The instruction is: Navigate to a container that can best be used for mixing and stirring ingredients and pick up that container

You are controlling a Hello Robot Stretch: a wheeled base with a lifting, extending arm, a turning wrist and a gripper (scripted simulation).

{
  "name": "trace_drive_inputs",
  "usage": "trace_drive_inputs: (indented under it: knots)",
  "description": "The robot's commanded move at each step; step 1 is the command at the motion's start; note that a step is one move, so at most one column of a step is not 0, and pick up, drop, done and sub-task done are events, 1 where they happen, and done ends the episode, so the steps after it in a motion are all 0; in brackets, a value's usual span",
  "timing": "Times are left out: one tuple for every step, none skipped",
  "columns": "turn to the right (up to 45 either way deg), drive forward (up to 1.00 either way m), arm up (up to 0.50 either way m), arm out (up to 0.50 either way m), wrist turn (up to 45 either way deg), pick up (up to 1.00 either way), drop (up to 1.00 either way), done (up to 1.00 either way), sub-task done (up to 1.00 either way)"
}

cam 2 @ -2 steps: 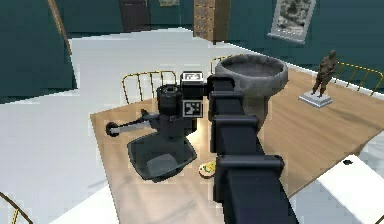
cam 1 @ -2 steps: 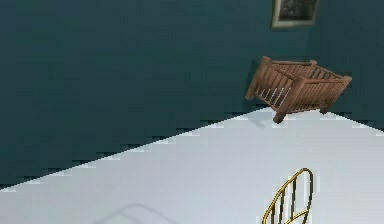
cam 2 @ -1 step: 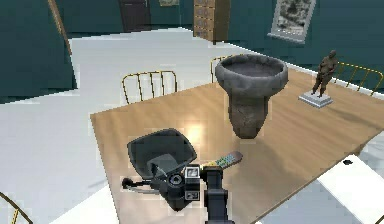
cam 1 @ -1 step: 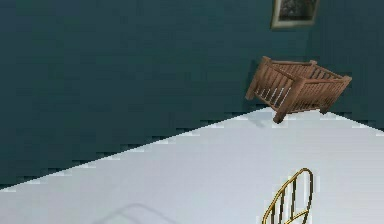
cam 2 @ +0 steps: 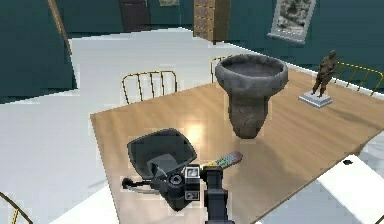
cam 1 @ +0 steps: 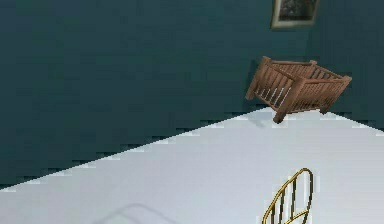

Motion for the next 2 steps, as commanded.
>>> trace_drive_inputs:
  knots:
    - [0.0,0.0,0.1,0.0,0.0,0.0,0.0,0.0,0.0]
    - [0.0,0.0,0.0,0.0,0.0,0.0,0.0,1.0,0.0]
